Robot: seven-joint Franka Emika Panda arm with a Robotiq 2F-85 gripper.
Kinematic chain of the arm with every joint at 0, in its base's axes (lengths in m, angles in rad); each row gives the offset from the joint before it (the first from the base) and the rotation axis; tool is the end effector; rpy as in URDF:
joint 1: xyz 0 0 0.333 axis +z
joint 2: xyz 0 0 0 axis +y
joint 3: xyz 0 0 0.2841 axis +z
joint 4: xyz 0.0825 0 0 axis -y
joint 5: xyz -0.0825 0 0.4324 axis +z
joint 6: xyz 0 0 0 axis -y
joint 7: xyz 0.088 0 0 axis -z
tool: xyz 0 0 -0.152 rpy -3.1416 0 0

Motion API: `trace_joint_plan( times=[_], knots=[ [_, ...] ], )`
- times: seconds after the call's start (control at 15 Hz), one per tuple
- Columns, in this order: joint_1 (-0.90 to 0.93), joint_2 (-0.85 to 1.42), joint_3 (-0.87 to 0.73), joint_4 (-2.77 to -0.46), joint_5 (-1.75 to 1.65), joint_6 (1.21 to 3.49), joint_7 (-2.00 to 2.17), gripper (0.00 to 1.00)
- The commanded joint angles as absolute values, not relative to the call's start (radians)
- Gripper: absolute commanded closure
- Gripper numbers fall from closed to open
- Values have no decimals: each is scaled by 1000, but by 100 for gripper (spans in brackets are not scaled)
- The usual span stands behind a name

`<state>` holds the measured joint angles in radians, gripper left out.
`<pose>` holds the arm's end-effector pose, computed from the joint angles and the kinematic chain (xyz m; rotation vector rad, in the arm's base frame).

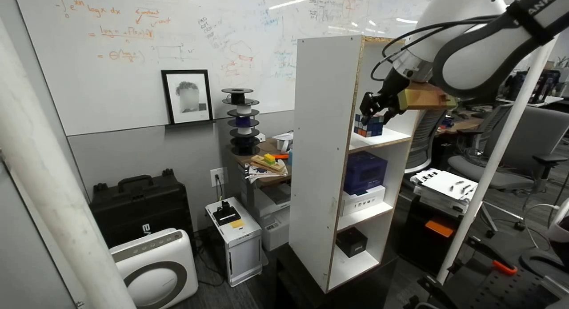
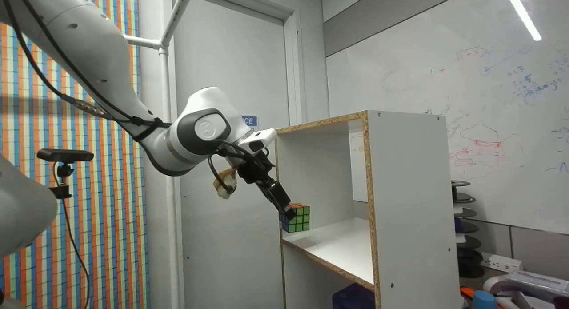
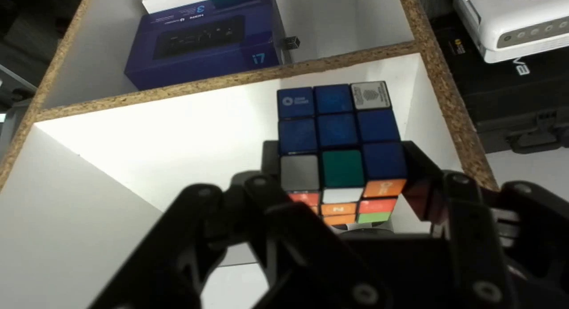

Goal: Move the cube to the top of the shelf

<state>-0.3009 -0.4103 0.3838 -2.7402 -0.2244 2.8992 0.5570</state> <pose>0.4862 0.0311 0.2929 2.9048 -0.3767 0.8693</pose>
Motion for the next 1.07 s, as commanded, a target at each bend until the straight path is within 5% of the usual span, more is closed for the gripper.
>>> trace_joint_plan(
  times=[0.0,0.47,1.0],
  knots=[
    [-169,-628,301,-2776,-151,2725,480,61],
    [-49,-877,257,-2717,-128,2294,442,61],
    [-88,-943,287,-2599,-167,2368,459,61]
  ],
)
